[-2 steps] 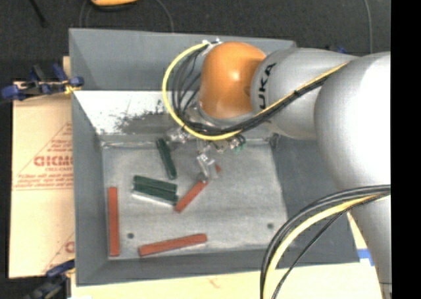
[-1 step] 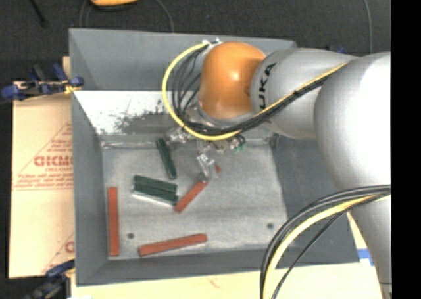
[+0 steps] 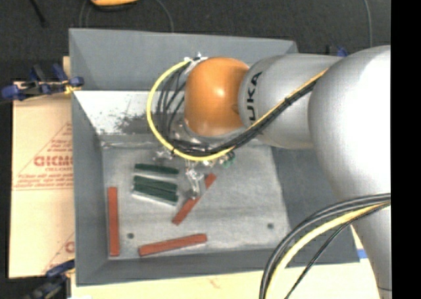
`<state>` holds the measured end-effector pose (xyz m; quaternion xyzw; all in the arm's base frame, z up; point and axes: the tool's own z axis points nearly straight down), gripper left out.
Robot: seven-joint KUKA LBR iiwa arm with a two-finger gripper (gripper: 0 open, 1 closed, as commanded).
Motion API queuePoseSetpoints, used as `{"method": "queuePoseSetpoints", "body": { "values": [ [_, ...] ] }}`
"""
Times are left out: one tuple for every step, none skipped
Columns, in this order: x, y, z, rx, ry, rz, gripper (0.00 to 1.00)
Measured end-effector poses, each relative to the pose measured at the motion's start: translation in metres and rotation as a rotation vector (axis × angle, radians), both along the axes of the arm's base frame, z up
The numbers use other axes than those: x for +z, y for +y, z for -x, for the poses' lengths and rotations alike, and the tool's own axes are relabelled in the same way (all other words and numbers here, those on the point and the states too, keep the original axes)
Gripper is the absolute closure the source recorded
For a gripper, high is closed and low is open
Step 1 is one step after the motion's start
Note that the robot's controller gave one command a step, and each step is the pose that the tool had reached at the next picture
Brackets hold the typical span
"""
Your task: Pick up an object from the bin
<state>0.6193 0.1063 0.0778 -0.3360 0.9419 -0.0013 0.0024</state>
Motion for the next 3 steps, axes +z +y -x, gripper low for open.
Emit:
{"method": "queuePoseSetpoints", "body": {
  "values": [
    [-0.005, 0.018, 0.009, -0.367, -0.001, -0.005, 1.00],
    [-0.005, 0.018, 0.009, -0.366, -0.001, -0.005, 1.00],
    [0.027, 0.026, 0.012, -0.372, 0.006, -0.002, 1.00]
  ]
}}
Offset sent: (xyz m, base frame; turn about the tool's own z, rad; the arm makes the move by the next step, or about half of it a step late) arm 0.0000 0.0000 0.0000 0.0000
